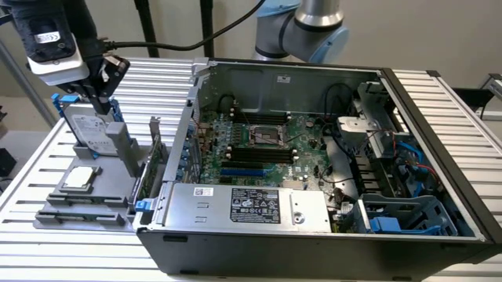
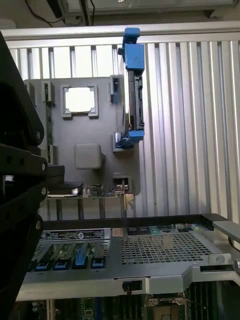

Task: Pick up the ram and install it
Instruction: 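Reach for the ram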

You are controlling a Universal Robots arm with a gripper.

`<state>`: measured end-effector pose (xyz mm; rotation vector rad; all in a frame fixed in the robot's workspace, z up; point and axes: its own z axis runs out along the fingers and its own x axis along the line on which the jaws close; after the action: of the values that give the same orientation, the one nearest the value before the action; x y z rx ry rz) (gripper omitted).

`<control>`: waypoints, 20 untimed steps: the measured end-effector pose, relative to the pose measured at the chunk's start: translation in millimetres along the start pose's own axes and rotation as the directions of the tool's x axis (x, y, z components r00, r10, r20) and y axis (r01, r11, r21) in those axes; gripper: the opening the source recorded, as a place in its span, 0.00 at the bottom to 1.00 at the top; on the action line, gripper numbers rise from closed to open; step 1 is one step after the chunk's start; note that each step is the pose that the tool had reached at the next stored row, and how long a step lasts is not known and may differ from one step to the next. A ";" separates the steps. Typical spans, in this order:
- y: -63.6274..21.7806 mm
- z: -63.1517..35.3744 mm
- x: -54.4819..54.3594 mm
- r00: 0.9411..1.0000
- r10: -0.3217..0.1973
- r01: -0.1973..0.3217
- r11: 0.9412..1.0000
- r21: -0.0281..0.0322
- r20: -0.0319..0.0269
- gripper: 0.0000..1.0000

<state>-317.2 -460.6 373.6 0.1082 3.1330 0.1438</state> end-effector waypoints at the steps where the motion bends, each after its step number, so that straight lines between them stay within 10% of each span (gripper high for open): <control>1: -0.9 0.4 2.0 1.000 0.000 0.000 1.000 0.000 0.000 0.11; 20: -25.8 8.4 28.7 1.000 0.001 -0.001 1.000 0.006 -0.013 0.11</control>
<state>-347.5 -483.5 362.9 0.1095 3.1465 0.1358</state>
